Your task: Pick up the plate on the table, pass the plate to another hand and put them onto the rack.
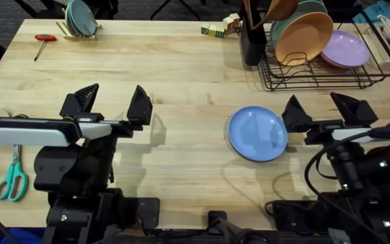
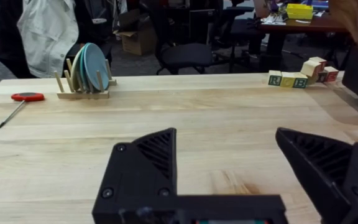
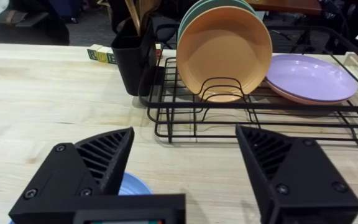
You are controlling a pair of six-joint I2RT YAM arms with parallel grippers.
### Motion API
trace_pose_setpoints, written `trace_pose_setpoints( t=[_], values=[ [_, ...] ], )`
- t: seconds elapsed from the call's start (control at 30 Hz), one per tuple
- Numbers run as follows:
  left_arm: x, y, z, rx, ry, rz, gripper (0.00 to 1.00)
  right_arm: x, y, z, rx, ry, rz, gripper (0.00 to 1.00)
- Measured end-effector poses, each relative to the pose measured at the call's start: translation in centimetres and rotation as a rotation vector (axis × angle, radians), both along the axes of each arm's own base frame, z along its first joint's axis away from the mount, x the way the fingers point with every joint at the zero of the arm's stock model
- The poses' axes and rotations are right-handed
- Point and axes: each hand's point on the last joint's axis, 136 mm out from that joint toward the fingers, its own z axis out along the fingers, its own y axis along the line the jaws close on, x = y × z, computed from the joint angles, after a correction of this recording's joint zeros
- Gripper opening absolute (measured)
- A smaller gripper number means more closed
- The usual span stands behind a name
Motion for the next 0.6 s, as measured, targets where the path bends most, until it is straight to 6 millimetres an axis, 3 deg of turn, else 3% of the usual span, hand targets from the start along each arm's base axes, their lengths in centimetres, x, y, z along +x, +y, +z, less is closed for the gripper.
trace_pose_setpoints(
  t=[0.6],
  values=[
    [0.00, 0.00, -0.02, 0.001, 0.001, 0.000, 0.994, 0.00, -0.44, -0.08, -0.016, 0.004, -0.025, 0.994]
  ],
)
